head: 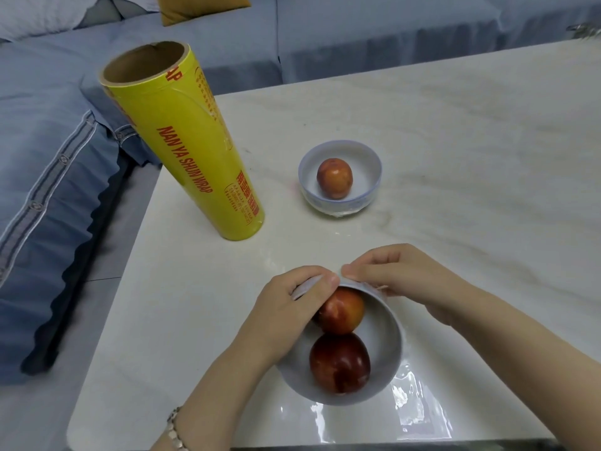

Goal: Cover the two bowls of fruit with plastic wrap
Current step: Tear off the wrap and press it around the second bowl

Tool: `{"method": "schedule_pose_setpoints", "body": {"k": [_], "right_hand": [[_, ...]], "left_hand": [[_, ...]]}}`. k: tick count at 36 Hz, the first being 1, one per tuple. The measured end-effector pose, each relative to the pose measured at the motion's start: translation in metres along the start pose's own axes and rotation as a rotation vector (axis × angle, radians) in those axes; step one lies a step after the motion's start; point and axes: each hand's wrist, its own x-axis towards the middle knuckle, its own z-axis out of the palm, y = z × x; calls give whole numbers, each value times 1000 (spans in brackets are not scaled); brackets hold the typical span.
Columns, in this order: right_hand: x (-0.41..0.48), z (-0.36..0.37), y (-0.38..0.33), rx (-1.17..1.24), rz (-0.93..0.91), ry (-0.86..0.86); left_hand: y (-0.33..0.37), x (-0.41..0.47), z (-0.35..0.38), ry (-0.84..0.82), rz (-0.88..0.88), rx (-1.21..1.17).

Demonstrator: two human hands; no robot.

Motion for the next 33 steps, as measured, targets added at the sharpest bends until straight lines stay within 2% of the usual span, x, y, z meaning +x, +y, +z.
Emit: {"method": "schedule_pose_setpoints", "body": {"k": [7, 11, 14, 21, 27, 33], "right_hand": [[4, -1, 4, -6, -58, 96], [7, -2, 7, 166, -32, 193], [8, 1, 10, 191, 14, 209], [8, 7, 34, -99, 46, 213], [7, 0, 34, -14, 75, 153], [2, -14, 40, -261, -93, 252]], "left_hand": [[0, -1, 1, 31, -14, 26], [-2, 0, -1, 49, -28, -2], [-1, -1, -2, 23, -11, 0], [1, -3, -5, -37, 17, -38], [2, 0, -5, -69, 30, -4], [1, 0, -5, -37, 33, -38]]}}
